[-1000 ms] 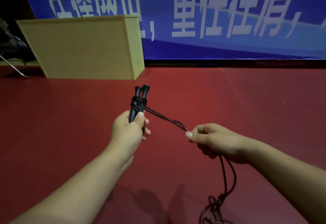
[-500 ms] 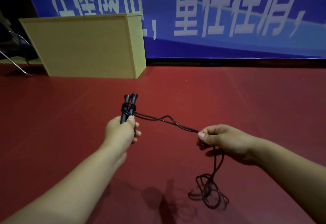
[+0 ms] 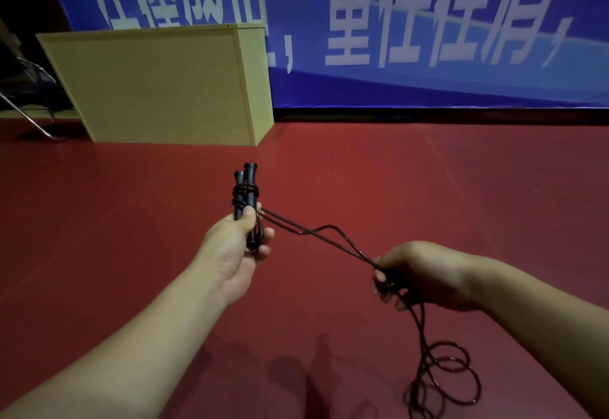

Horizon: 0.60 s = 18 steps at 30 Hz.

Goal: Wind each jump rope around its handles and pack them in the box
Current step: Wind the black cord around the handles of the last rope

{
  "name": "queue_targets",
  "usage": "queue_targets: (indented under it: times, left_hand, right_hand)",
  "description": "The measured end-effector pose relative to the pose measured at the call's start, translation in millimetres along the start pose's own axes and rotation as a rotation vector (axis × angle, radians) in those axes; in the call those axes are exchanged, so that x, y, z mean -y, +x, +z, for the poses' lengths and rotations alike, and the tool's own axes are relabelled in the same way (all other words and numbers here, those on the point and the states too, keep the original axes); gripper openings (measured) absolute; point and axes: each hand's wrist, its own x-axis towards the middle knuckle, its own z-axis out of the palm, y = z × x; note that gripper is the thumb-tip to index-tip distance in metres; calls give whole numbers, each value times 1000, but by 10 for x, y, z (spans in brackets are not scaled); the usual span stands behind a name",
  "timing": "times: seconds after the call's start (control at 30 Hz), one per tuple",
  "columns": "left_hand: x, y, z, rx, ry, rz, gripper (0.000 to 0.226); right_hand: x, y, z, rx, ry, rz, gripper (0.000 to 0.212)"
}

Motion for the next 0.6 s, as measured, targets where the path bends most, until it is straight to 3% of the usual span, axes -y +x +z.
queue_targets:
  times: [0.13,0.33,0.43,0.6]
  left_hand:
    - [-44,-23,1,86,-126,-62,19]
    - [-20,-55,11,95,-60,-71,17]
    - [14,-132,95,144,34,-91,18]
    - [118,-281,269,246,209,-132,23]
  right_hand:
    - [-18,46,31,-102,48,43,32]
    - [-36,89,-30,-334,40,31,68]
    - [-55,123,-31,-402,4,-41,58]
    - [24,96,139,-287,98,-257,40]
